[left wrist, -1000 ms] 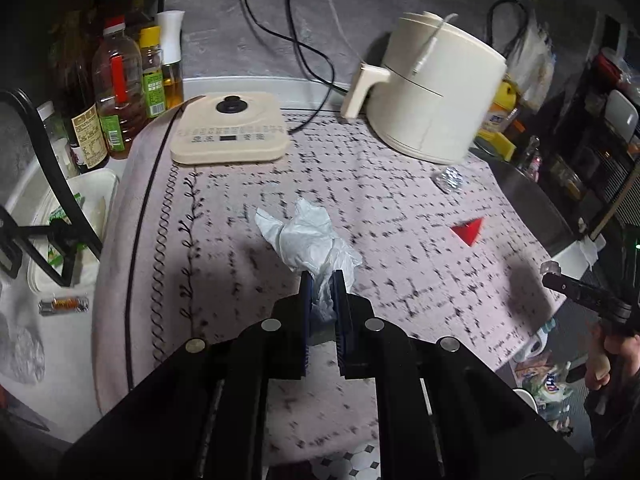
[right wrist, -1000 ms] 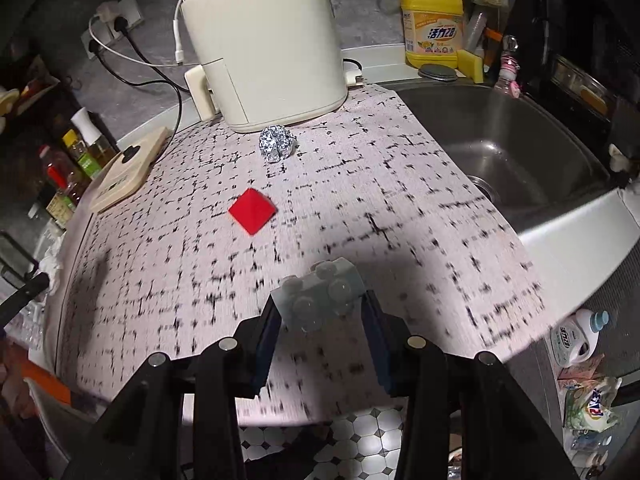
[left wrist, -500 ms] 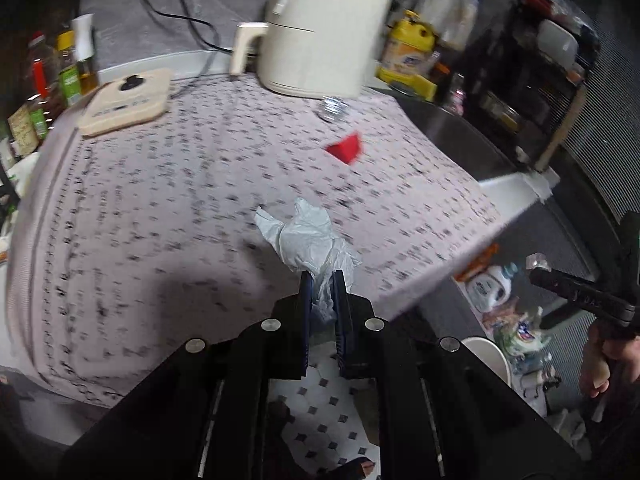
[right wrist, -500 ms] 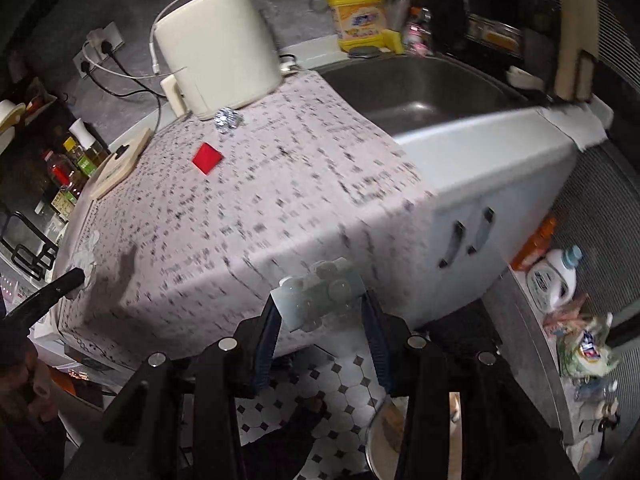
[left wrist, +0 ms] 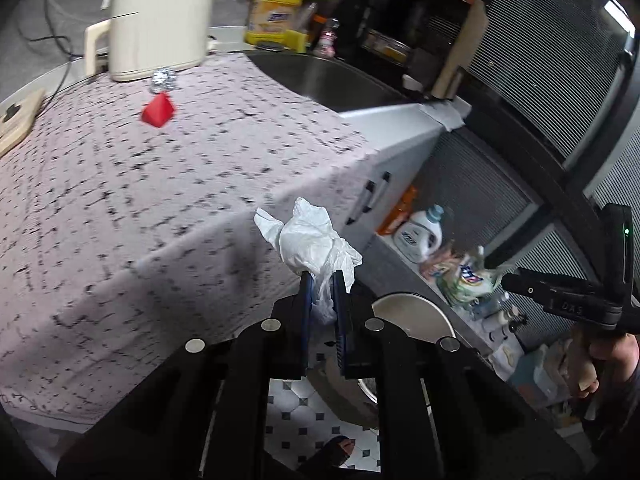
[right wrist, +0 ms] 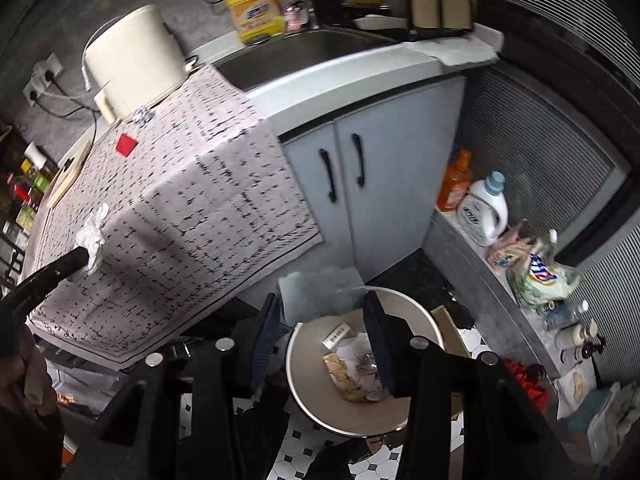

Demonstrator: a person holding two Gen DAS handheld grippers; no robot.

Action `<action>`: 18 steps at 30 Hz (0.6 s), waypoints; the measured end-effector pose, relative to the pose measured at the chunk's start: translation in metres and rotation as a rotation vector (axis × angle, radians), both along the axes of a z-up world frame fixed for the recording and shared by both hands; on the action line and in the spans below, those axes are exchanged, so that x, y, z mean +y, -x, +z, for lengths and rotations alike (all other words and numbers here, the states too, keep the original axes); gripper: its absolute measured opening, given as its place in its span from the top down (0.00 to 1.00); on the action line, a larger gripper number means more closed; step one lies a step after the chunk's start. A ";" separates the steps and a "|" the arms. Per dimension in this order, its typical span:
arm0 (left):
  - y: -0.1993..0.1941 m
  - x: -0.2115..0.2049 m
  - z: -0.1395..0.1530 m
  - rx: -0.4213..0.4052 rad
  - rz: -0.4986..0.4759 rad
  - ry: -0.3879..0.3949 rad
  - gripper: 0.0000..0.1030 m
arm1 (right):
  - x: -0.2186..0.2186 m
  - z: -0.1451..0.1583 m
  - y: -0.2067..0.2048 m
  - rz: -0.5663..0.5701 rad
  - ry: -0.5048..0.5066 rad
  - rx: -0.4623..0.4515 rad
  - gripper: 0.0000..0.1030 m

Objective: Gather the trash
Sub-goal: 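Carry both items over the bin and open both grippers to drop them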

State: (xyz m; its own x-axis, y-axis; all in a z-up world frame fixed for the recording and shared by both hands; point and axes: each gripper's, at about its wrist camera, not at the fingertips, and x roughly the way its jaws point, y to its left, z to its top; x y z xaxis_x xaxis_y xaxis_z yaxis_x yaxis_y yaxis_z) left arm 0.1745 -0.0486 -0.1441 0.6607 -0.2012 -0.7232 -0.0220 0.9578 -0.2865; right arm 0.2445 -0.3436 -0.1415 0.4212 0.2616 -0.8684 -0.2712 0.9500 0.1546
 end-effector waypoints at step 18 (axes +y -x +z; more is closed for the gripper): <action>-0.018 -0.133 -0.029 0.076 -0.295 0.014 0.89 | -0.135 0.001 0.057 -0.248 -0.027 -0.022 0.41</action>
State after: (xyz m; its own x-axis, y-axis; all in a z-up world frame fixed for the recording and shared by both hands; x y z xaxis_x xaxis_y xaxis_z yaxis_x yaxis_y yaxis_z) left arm 0.1928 -0.1812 -0.1730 0.5162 -0.3863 -0.7644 0.2348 0.9221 -0.3075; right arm 0.1877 -0.4789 -0.1404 0.4944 0.1705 -0.8523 -0.0342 0.9836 0.1769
